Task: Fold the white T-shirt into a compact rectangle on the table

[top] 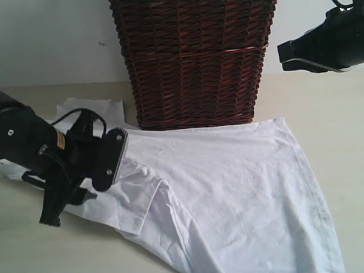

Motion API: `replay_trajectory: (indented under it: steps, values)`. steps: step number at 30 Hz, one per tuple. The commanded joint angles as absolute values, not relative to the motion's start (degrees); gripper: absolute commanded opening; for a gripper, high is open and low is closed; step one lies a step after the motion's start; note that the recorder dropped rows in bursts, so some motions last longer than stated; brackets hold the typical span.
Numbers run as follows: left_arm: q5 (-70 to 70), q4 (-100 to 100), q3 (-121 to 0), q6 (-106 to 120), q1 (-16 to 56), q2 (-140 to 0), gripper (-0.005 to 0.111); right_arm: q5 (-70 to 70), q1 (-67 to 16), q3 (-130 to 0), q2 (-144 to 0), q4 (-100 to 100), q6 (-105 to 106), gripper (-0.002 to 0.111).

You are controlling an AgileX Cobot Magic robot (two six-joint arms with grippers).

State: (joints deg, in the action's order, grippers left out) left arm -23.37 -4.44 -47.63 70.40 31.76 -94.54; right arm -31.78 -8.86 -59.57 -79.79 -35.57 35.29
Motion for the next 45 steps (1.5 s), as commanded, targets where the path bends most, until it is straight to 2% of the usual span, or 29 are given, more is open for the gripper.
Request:
replay_trajectory:
  steps: [1,4,8,11,12,13,14,31,38,40,45]
  values:
    - [-26.6,-2.5,-44.4,70.3,33.9,-95.2,0.051,-32.7,-8.7,-59.3,-79.8,-36.0,35.8,0.000]
    - [-24.0,-2.8,-42.5,70.3,33.9,-97.0,0.051,-32.8,-8.7,-59.3,-79.8,-37.0,35.8,0.000]
    - [-13.3,-3.9,-42.6,70.1,33.7,-99.6,0.050,-32.5,-8.7,-59.3,-79.8,-37.0,35.8,0.000]
    - [-14.8,-4.1,-42.6,70.3,33.7,-101.7,0.025,-32.2,-8.7,-59.3,-79.8,-37.0,36.3,0.000]
    - [-16.6,-4.5,-42.6,70.3,33.7,-101.9,0.010,-32.2,-8.7,-59.3,-79.8,-37.0,36.3,0.000]
    - [-17.4,-4.5,-42.6,70.3,33.7,-101.9,0.002,-32.2,-8.7,-59.3,-79.8,-37.0,36.3,0.000]
    - [-19.2,-5.1,-42.6,70.4,33.7,-101.5,0.000,-32.2,-8.7,-59.3,-79.8,-37.0,36.3,0.000]
    - [-44.8,-5.1,-42.6,65.4,35.4,-82.4,0.000,-33.1,-8.7,-59.3,-79.8,-37.4,36.3,0.000]
    - [-47.9,-5.1,-41.9,65.4,35.4,-83.0,0.001,-34.0,-8.7,-59.3,-79.8,-37.6,36.3,0.000]
    - [-47.1,-5.2,-41.4,65.4,35.4,-83.4,0.006,-34.0,-8.7,-59.3,-79.8,-37.6,36.3,0.000]
    - [-46.8,-5.6,-41.3,65.4,35.4,-83.5,0.032,-33.4,-8.7,-59.3,-79.8,-37.6,36.3,0.000]
